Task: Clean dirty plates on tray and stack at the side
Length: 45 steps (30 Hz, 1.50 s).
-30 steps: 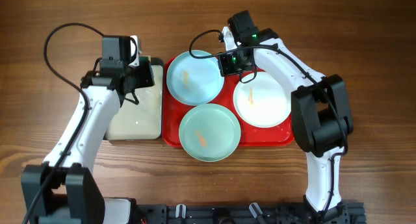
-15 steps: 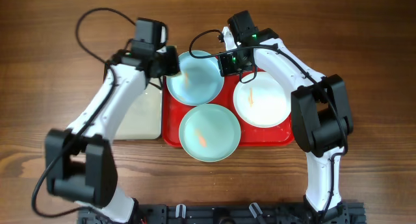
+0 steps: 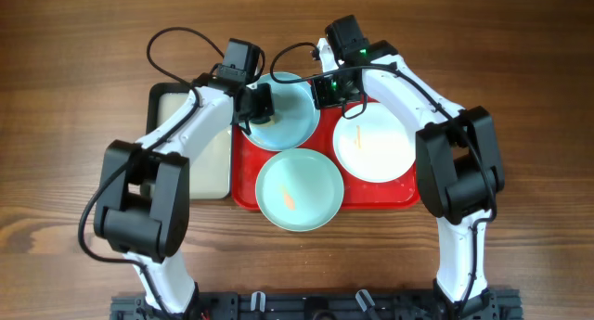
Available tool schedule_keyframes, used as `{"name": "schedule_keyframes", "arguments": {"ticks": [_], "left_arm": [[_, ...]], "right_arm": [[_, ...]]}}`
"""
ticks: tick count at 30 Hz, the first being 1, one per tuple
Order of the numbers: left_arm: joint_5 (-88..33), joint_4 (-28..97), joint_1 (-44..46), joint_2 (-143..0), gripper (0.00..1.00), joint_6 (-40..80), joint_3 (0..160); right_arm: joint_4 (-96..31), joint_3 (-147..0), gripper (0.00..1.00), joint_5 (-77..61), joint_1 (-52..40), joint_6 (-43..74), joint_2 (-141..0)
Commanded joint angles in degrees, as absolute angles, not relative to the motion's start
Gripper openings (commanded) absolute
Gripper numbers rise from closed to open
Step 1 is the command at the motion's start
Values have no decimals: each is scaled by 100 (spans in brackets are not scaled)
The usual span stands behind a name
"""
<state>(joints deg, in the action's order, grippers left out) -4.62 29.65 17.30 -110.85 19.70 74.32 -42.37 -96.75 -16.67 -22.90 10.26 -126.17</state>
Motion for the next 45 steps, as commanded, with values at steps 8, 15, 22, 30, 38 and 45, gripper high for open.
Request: {"name": "schedule_keyframes", "arguments": {"ticks": [8,15,22,30,38,45], "left_arm": [[-320,2930,1933,-11760,4,2620,7520],[-320,2882,2080,-11909,4,2620,7522],[-410,2886,2080,-11926,4,2617,7522],[-1594,2655,2036,-11891,4,2305,7581],[-1933,3205,1669,-11043,4,1973,8103],[-974,3756,1863,-10726,4,2001,8053]], "right_arm": [[-4222,-9598,4,-1634,-2303,1050,-12715],[-4217,-9598,4,-1636,-2303,1048,-12715],[-4206,-9598,4,-1634,-2303,1046,-12715],[-4202,-9598,4,-1634,-2298,1046,-12715],[-4206,-9598,4,-1634,-2298,1046,-12715],[-4206,-9598,4,-1629,-2298,1044,-12715]]}}
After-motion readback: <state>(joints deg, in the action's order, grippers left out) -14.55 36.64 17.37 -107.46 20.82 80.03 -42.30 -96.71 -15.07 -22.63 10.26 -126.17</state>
